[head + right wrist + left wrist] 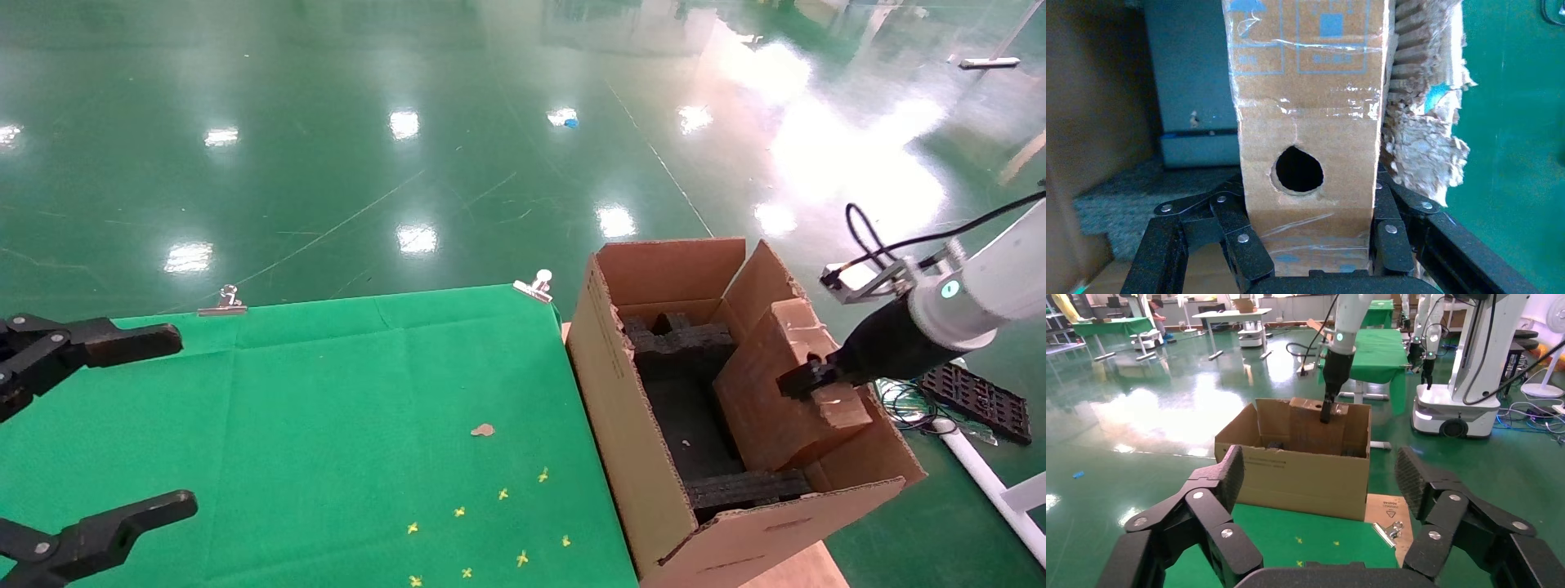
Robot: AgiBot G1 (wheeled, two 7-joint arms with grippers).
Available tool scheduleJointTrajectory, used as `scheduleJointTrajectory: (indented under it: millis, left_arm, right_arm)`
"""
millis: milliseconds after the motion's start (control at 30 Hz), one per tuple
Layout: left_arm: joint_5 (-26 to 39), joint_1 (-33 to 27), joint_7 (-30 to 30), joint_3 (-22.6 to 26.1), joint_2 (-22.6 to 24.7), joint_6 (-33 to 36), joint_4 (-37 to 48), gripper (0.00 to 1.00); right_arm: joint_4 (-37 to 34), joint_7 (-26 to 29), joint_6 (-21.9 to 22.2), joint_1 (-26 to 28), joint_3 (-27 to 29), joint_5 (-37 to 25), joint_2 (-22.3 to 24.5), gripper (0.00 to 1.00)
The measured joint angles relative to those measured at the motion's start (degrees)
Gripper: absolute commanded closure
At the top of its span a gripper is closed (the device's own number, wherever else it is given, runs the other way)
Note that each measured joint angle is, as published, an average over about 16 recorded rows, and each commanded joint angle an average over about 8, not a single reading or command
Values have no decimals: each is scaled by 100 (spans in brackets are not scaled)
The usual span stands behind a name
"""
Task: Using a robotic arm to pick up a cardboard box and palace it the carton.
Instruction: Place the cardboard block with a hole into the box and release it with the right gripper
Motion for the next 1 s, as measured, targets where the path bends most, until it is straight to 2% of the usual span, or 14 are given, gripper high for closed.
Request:
scheduleJointTrajectory:
  millis: [433, 633, 900, 1000]
  left_arm:
    - [-3, -1, 2, 4, -2, -2, 0, 0]
    - [-4, -1, 3, 6, -3, -3, 0, 0]
    - [-6, -2, 4, 9, -4, -4, 0, 0]
    - [-7, -2, 5, 10, -4, -4, 0, 0]
  right_arm:
    - [-133, -304, 747, -951, 231, 362, -296, 100]
    - [-171, -464, 947, -1261, 324, 505, -339, 100]
    - [-253, -679, 992, -1389, 402, 620, -308, 2]
    - [-295, -738, 971, -1363, 410, 630, -296, 0]
